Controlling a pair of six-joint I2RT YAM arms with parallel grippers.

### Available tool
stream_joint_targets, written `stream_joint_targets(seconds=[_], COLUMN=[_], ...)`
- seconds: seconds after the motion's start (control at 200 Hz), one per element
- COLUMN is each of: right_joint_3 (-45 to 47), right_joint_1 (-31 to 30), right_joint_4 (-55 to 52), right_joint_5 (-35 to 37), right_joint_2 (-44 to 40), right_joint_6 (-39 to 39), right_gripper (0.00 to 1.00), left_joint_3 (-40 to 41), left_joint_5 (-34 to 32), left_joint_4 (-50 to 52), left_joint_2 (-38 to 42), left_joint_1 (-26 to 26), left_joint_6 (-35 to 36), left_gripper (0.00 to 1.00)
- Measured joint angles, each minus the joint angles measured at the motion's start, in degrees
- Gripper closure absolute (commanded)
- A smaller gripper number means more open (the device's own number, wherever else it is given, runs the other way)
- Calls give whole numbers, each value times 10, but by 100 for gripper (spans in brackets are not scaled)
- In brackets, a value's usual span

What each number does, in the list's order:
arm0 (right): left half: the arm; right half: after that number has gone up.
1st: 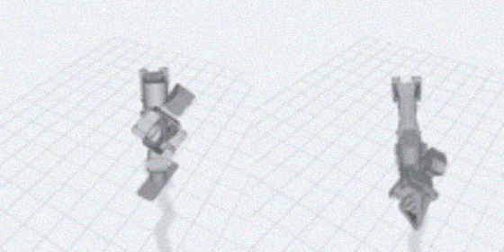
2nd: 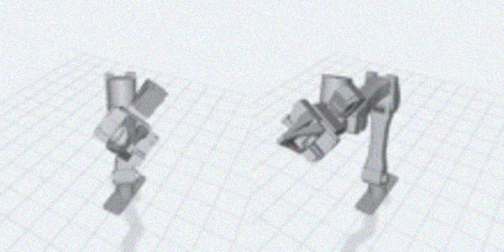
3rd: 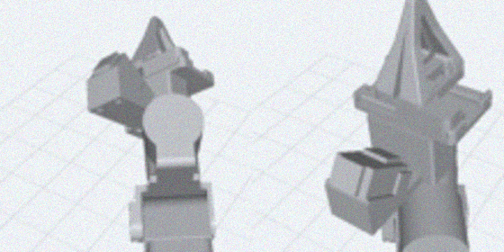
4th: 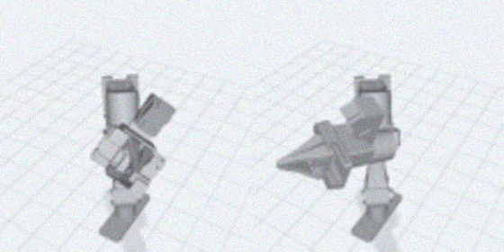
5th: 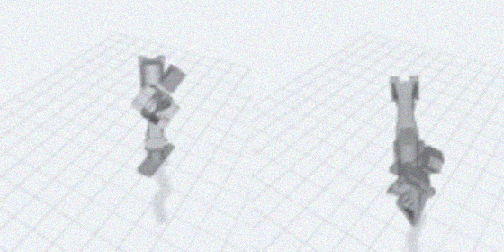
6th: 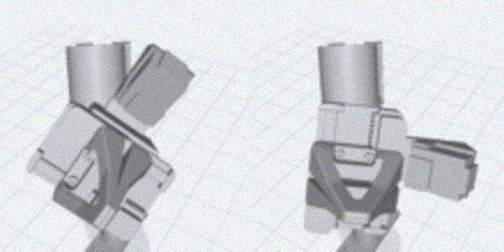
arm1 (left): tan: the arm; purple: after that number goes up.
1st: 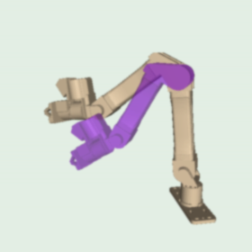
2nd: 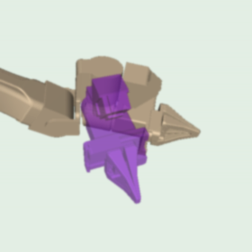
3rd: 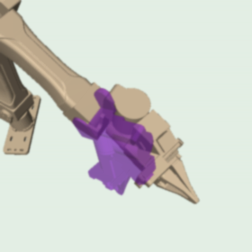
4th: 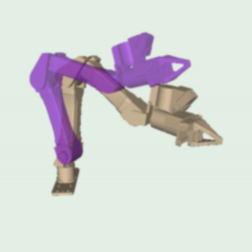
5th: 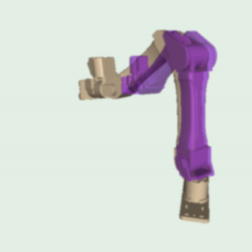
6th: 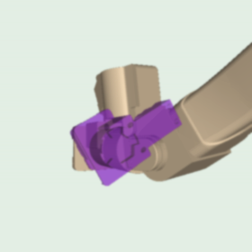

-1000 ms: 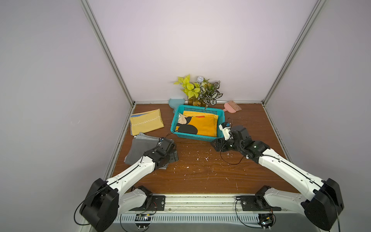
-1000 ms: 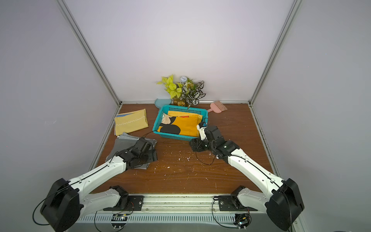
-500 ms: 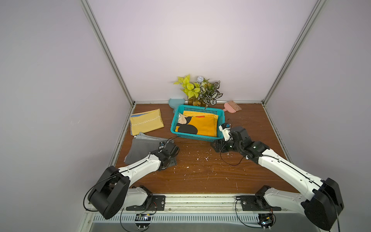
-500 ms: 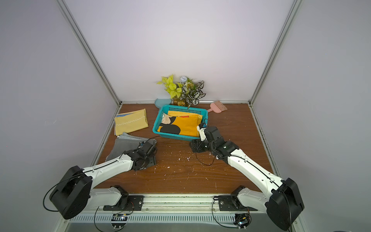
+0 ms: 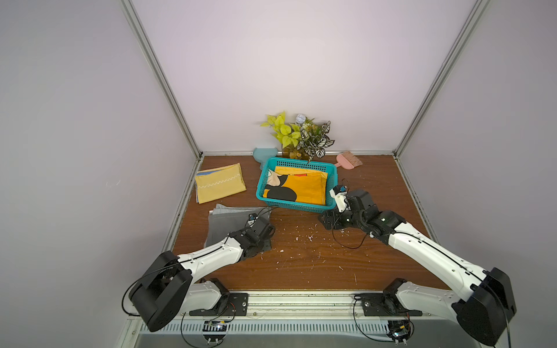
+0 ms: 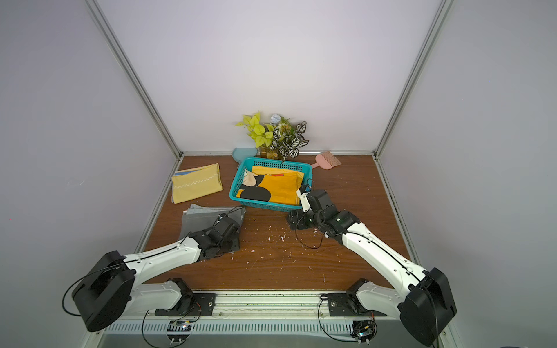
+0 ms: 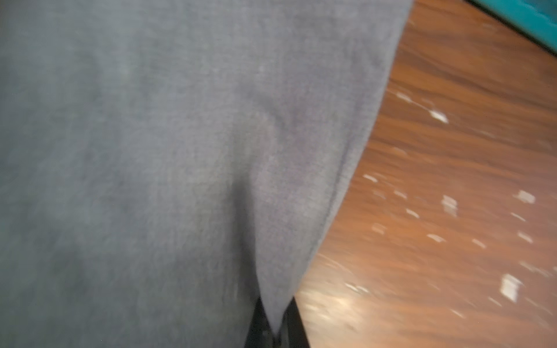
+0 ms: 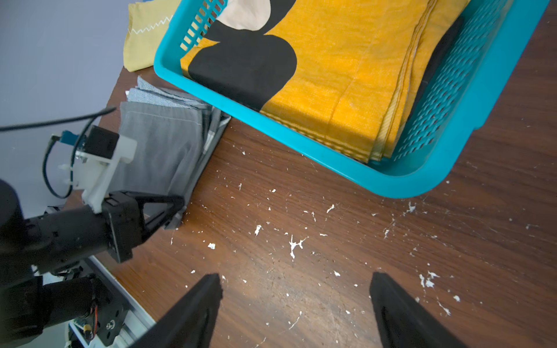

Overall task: Put the folded pillowcase in the basket
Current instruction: Move the pillowcase to the center of the board.

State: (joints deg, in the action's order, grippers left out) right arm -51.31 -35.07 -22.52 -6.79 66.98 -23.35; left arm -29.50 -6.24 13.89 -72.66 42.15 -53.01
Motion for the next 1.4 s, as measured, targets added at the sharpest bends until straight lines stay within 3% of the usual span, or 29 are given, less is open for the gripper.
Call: stream_joint_targets(seconds=[0.18,0.45,0.536,0.596,0.681,0.741,0.966,1.166,1.401], right_joint_3=[1,25,30,34,37,42,73,114,212], right_joint_1=[42,125,146,159,176,185,194,193,178], right_joint_4=[-5,-16,-19,-20,-19,-16,-6,20,58], right_joint_5=[-11,-28,-34,-40,-47,-57,-100,-118,-135], right_joint_2=[-3,-43,-48,-49,-50,-50,-47,-43,-51], right_joint_6=[5,27,33,37,39,38,34,30,-4], right_gripper=[14,13,13,13,13,13,13,15,17], left_joint_3=[-46,-219,-261,-279,-288,-289,-287,-273,-161], left_joint_5=[26,72,87,94,103,107,95,72,37], left_joint_4=[-85,-158,-160,-158,-159,-160,-134,-85,-42], left_joint_2=[-87,-277,-311,-322,-322,-315,-265,-200,-99], left_joint_1=[103,208,224,231,236,236,236,226,135], left_joint_6=[-46,-63,-56,-54,-41,-38,-26,-9,3], left_gripper=[99,96,84,61,30,22,12,10,8])
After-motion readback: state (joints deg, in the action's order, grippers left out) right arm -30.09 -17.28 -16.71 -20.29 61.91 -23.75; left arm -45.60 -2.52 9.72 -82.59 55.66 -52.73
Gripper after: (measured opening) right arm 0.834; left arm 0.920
